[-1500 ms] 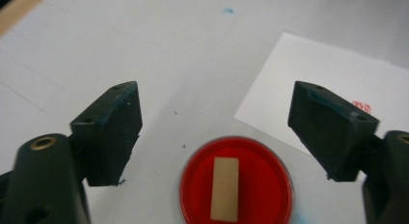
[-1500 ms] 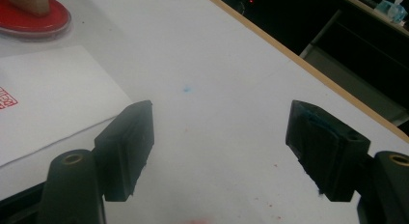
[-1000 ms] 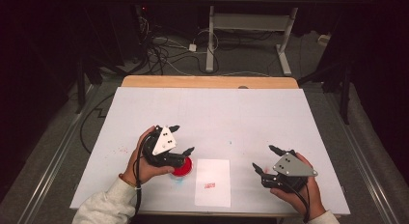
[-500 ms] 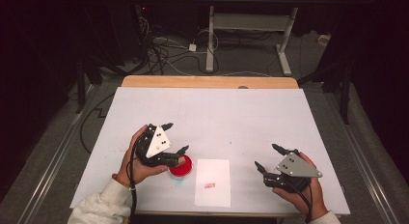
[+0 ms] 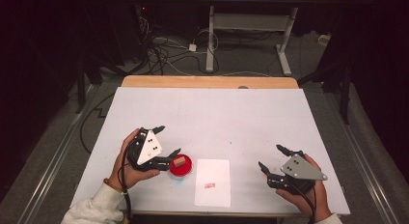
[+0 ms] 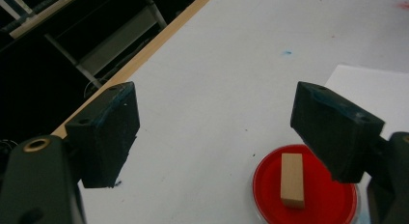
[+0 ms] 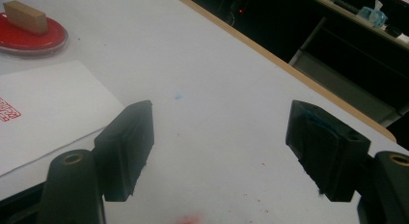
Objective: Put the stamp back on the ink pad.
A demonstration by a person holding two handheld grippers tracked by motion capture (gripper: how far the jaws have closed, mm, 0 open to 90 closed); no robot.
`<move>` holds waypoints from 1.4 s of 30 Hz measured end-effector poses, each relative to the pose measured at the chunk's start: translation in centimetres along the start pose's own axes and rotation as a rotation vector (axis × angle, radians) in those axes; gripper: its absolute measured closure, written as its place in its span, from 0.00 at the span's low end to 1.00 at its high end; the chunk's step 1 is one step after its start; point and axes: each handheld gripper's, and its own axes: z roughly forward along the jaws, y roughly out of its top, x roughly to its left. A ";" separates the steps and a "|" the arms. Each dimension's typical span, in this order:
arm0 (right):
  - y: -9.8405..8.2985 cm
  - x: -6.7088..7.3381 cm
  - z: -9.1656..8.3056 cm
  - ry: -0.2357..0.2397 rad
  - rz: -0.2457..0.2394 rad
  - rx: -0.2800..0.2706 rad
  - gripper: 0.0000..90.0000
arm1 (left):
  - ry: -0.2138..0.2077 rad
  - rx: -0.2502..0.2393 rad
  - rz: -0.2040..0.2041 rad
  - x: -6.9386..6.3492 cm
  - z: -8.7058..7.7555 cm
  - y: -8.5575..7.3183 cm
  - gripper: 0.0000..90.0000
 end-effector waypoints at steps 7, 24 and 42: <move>-0.3 -0.1 -0.1 -0.006 0.005 0.007 0.28 | 0.009 0.015 0.007 -0.2 -0.4 -1.0 0.19; -1.3 -0.1 -0.2 -0.007 0.018 0.022 0.28 | 0.016 0.069 0.000 -0.4 -1.3 -4.5 0.19; -2.6 0.1 0.6 0.011 0.036 0.050 0.27 | 0.019 0.145 -0.086 -1.0 -2.0 -8.6 0.19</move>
